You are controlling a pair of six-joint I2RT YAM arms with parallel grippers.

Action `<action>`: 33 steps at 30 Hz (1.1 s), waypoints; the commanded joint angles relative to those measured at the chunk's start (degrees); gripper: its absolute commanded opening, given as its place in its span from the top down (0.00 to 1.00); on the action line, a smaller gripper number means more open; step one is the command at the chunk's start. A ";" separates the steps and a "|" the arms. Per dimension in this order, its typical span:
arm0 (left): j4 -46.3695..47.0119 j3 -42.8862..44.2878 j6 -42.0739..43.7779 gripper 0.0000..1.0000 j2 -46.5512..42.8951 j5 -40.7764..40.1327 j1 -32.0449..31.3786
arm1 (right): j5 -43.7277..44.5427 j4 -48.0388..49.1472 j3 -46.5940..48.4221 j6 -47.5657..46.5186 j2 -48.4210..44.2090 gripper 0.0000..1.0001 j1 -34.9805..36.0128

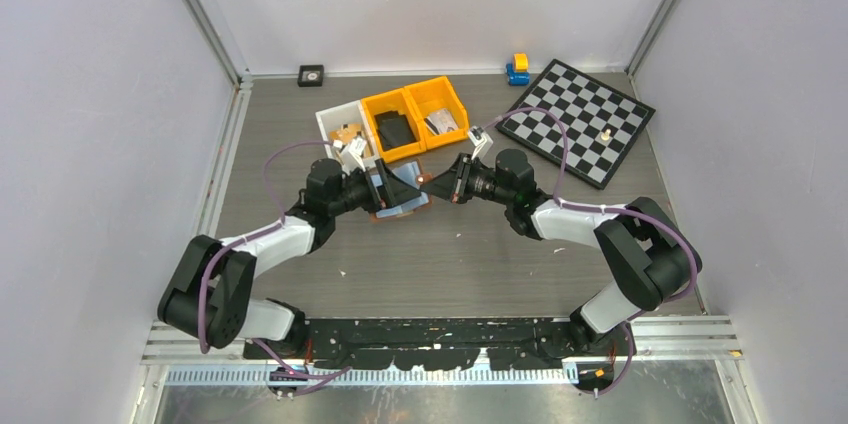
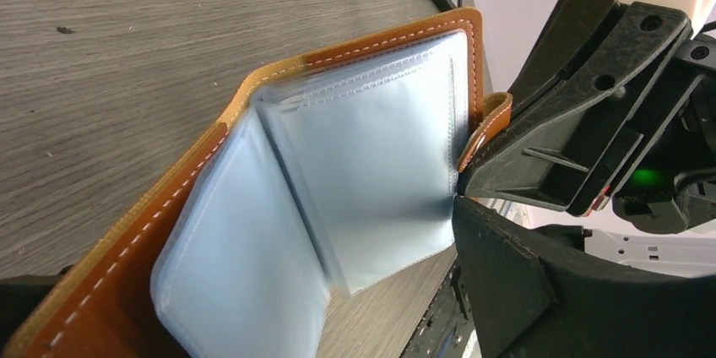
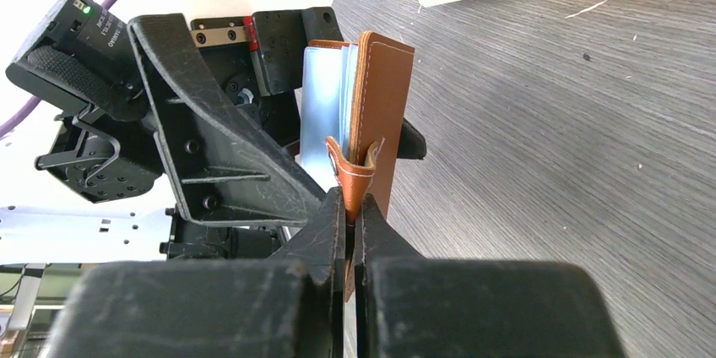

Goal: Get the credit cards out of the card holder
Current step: Remove the credit card from the card holder.

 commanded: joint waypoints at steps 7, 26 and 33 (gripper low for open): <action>-7.01 5.49 3.06 0.40 2.92 -2.32 0.01 | -0.99 5.52 0.27 1.08 -1.56 1.00 0.42; -7.26 0.62 -1.08 0.52 -2.13 -5.05 7.13 | 3.69 4.54 -2.24 2.78 -3.32 0.99 -2.73; -11.02 -1.67 -0.95 0.36 -8.61 -10.52 8.94 | 4.99 3.32 -2.57 2.65 -3.77 1.00 -3.28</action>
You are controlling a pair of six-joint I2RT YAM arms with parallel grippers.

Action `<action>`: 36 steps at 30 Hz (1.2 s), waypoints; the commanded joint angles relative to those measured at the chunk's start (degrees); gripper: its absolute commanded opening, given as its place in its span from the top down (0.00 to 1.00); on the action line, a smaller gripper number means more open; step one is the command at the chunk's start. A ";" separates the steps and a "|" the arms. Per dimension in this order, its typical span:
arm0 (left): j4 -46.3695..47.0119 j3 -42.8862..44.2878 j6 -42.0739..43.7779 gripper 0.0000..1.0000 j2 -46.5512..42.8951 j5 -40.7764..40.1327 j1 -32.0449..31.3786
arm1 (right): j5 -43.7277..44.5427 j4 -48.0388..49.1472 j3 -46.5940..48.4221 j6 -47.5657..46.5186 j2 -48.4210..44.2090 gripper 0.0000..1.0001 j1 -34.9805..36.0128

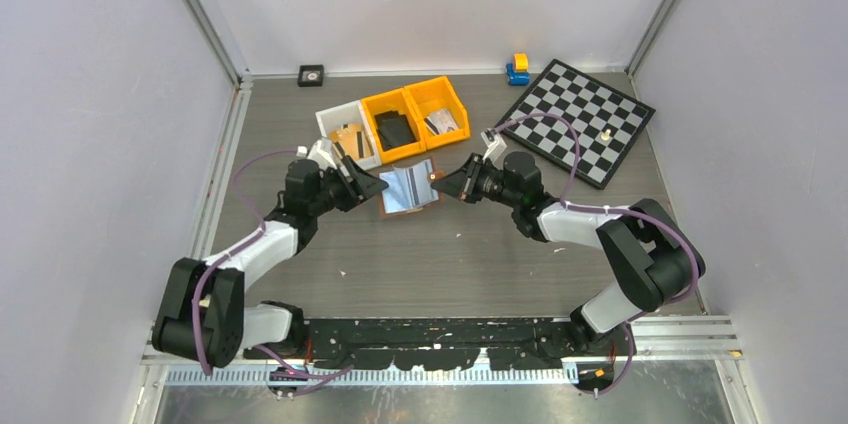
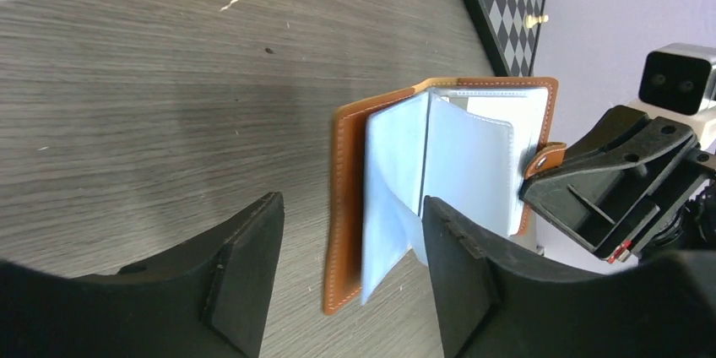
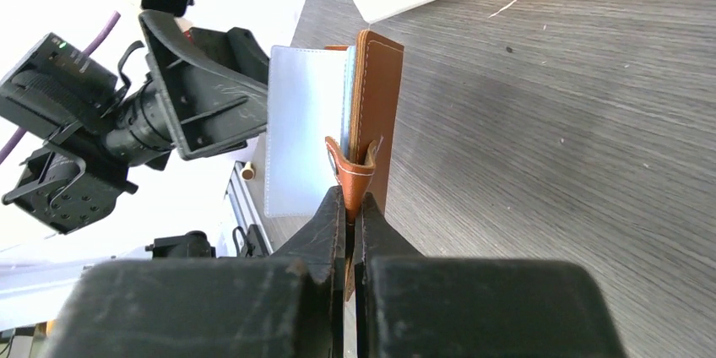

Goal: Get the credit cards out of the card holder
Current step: Remove the credit card from the card holder.

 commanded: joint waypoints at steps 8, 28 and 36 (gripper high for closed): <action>7.82 -2.90 -2.09 0.00 -4.27 1.56 0.42 | 0.25 3.79 0.63 0.54 -2.80 1.00 -0.41; 25.39 -0.65 -9.19 0.97 10.68 15.15 0.33 | -4.42 9.55 1.60 4.21 1.23 0.77 -0.47; 24.34 -1.72 -7.57 1.00 5.21 14.51 0.33 | -5.16 5.66 3.67 2.41 4.32 0.44 -0.42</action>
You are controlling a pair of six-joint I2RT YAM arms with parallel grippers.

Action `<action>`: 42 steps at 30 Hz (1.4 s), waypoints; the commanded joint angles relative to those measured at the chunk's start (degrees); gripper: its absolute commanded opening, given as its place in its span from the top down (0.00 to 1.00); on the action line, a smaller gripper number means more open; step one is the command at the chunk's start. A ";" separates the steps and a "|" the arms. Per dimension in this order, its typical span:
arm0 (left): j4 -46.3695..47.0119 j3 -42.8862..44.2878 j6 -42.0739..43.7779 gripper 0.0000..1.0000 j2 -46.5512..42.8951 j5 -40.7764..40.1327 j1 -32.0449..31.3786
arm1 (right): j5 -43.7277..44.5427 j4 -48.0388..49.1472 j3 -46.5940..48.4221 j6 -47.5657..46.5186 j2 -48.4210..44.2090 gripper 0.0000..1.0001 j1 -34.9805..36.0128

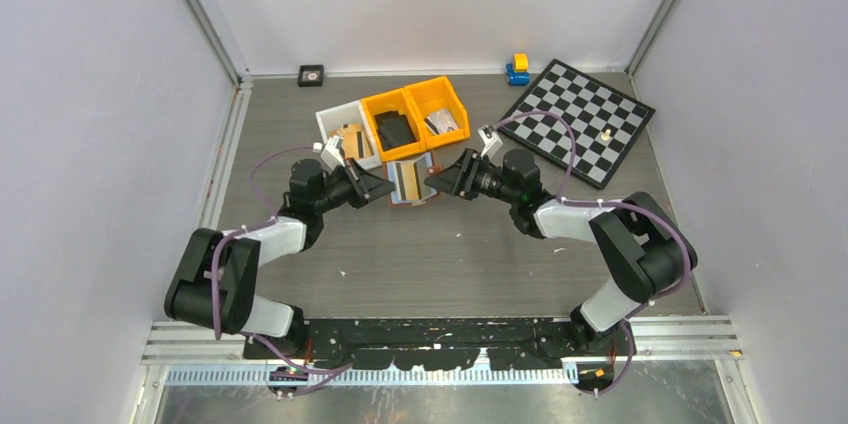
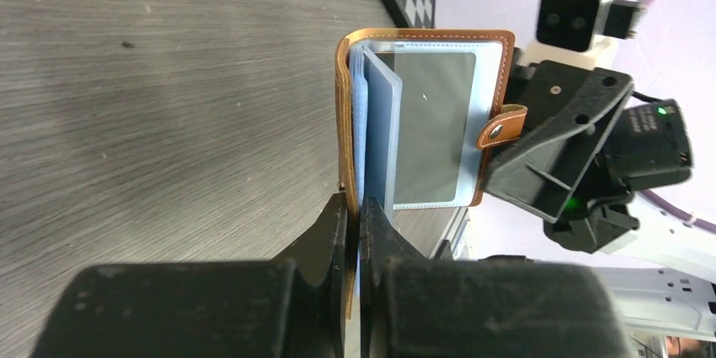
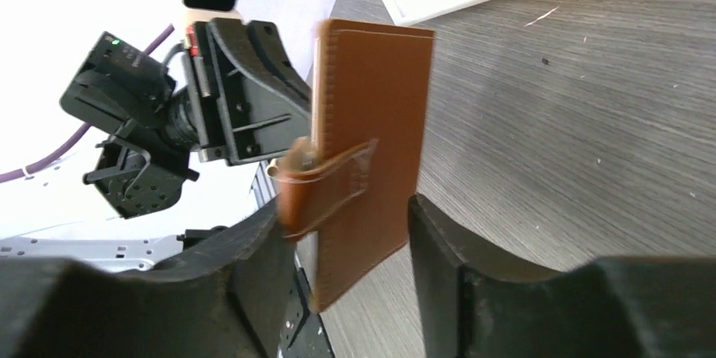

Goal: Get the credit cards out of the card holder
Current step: Remove the credit card from the card holder.

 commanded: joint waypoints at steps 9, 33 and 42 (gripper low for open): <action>-2.06 1.52 3.21 1.00 -4.40 -0.58 -0.02 | -2.10 -2.44 4.96 -1.18 4.15 0.27 0.35; -38.87 11.34 21.64 1.00 -13.16 -30.36 -11.35 | 45.10 -34.27 5.50 -10.03 -13.05 0.13 3.79; -39.28 11.97 22.79 1.00 -12.86 -31.18 -12.41 | 19.68 -27.90 7.15 -14.57 -6.68 0.12 3.68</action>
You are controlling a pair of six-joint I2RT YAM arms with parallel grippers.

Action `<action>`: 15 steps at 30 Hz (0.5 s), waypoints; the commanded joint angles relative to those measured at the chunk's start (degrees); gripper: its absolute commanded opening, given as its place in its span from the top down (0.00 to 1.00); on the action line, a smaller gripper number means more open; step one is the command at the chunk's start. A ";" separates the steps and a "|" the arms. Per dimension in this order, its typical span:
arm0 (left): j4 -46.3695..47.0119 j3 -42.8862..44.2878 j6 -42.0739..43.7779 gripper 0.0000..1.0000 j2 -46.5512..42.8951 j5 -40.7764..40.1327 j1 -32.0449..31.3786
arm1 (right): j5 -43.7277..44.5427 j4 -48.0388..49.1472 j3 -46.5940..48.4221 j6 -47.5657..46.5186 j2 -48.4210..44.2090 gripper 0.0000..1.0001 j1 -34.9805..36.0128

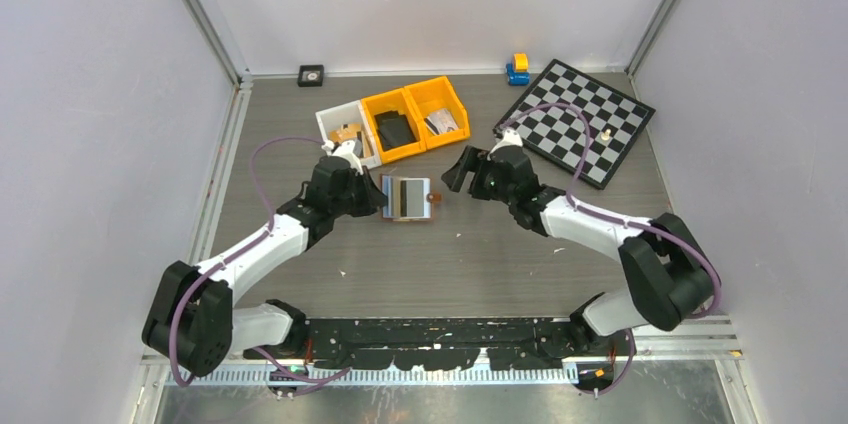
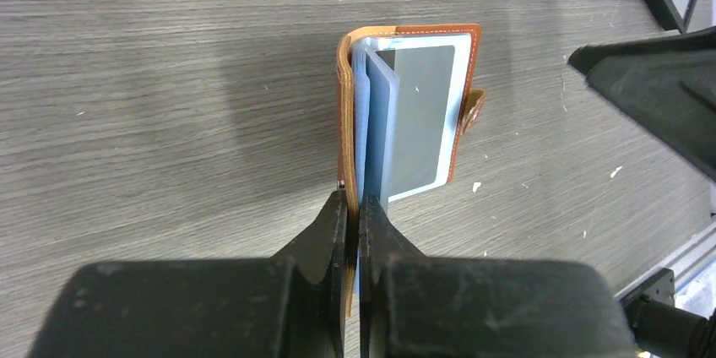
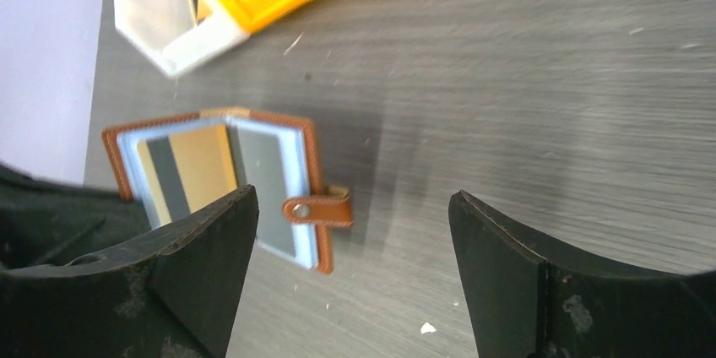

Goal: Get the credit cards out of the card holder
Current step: Remove the credit card from the card holder.

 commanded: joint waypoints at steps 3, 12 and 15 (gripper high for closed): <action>-1.08 2.71 2.01 1.00 -1.37 -3.37 -0.20 | -19.23 11.37 1.13 -1.67 5.70 0.12 0.25; -0.53 2.74 1.49 1.00 -0.76 -2.21 -0.24 | -26.46 16.45 4.64 3.48 18.54 0.12 0.25; 0.44 2.30 1.27 1.00 -0.75 -1.66 -0.24 | -27.64 17.07 5.06 3.75 19.72 0.12 0.25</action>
